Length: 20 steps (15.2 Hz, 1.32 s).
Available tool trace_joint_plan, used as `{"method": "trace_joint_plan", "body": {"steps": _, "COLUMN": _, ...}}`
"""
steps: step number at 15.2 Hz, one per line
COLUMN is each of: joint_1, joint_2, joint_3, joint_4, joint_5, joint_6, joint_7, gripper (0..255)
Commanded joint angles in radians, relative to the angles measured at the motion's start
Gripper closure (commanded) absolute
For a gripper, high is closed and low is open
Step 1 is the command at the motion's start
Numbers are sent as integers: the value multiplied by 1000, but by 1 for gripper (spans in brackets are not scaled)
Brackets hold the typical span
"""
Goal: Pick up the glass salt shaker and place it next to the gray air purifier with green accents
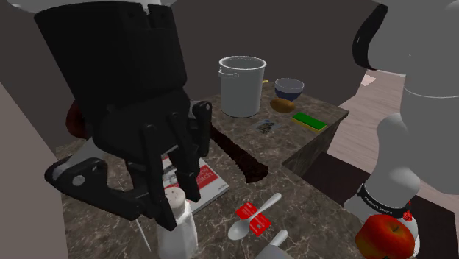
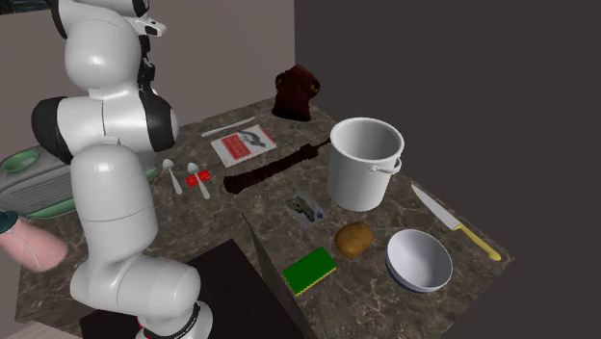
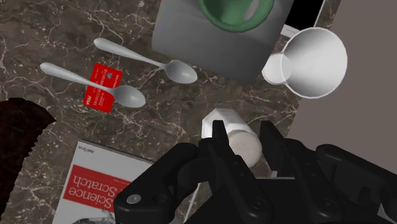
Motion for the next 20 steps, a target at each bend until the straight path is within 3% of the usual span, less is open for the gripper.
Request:
{"method": "trace_joint_plan", "body": {"steps": 1, "joint_1": -12, "joint_2": -19, "joint_3": -1, "joint_4": -59, "joint_5": 8, "joint_6": 40, "joint_7": -9, "gripper": 255}}
{"method": "trace_joint_plan", "body": {"steps": 20, "joint_1": -60, "joint_2": -101, "joint_3": -8, "joint_4": -431, "joint_5": 43, "joint_6": 329, "joint_7": -73, "gripper": 255}}
